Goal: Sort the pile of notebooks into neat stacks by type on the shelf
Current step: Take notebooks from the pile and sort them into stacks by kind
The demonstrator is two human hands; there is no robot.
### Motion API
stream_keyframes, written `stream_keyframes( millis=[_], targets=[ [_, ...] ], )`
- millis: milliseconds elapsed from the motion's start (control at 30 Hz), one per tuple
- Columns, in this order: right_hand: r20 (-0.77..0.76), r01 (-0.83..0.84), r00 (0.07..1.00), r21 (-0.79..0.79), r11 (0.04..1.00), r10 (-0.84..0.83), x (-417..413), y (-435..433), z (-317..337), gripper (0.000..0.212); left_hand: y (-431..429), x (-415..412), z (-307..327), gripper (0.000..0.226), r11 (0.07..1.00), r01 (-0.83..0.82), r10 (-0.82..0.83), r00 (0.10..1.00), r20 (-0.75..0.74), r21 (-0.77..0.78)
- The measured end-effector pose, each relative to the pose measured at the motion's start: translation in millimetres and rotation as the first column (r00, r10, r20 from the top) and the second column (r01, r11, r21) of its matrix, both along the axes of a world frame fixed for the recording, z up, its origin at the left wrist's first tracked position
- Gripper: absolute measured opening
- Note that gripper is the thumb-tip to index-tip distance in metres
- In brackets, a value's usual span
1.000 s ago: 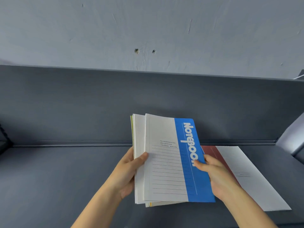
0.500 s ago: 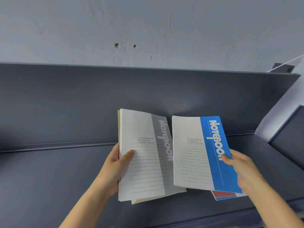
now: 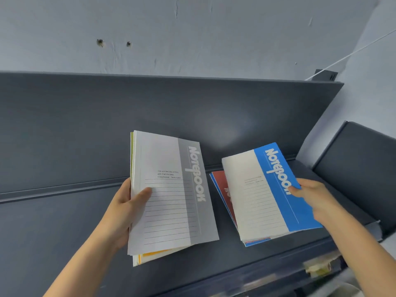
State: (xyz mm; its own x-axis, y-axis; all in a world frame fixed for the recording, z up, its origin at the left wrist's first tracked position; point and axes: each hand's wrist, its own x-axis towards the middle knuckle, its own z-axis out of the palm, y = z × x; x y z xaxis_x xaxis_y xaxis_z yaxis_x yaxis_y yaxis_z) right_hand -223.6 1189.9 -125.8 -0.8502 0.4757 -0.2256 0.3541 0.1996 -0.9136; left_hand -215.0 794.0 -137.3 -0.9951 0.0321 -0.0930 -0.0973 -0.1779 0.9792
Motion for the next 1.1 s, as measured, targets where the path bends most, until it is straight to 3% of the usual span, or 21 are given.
stream_keyframes(
  millis=[167,267,400,467,500,567,633,833,900,1100],
  targets=[
    [0.047,-0.098,0.994,0.071,0.993,0.095,-15.8,-2.3,-12.6,0.015,14.4,-0.1,-3.6,0.024,1.000,0.018,-0.018,0.999,0.026,-0.001],
    [0.091,-0.129,0.990,0.295,0.947,0.106,-26.6,-3.9,-26.7,0.011,25.1,0.9,-4.6,0.025,0.999,0.045,-0.046,0.998,0.051,0.015],
    [0.201,-0.181,0.977,0.578,0.796,0.076,-29.1,-11.8,-40.7,0.001,40.3,1.3,-5.5,0.029,0.997,0.069,-0.071,0.995,0.076,0.035],
    [0.146,-0.184,0.982,0.626,0.758,0.118,-26.1,-24.0,-39.6,0.035,45.8,0.9,-5.6,0.031,0.996,0.073,-0.077,0.994,0.076,0.056],
    [0.094,-0.193,0.981,0.540,0.820,0.169,-21.6,-36.2,-33.8,0.042,48.7,0.9,-5.3,0.033,0.995,0.074,-0.079,0.994,0.075,0.066],
    [0.047,-0.331,0.943,0.209,0.920,0.328,-8.8,-69.1,-19.3,0.035,55.9,0.9,-3.6,0.036,0.994,0.076,-0.082,0.994,0.071,0.081],
    [0.055,-0.448,0.891,-0.058,0.892,0.451,0.1,-95.5,-19.0,0.026,63.2,0.6,-1.8,0.039,0.994,0.066,-0.073,0.995,0.074,0.089],
    [-0.061,-0.241,0.970,-0.249,0.938,0.233,3.7,-102.8,-26.3,0.010,64.2,-0.4,2.9,0.044,0.990,0.081,-0.092,0.991,0.093,0.114],
    [-0.075,-0.207,0.978,-0.274,0.939,0.194,5.9,-98.5,-25.8,0.008,61.0,-0.6,3.2,0.036,0.984,0.102,-0.117,0.988,0.104,0.147],
    [-0.082,-0.221,0.975,-0.400,0.889,0.206,9.9,-83.8,-27.6,0.018,62.1,-1.8,-0.9,0.033,0.994,0.070,-0.076,0.995,0.072,0.083]
  ],
)
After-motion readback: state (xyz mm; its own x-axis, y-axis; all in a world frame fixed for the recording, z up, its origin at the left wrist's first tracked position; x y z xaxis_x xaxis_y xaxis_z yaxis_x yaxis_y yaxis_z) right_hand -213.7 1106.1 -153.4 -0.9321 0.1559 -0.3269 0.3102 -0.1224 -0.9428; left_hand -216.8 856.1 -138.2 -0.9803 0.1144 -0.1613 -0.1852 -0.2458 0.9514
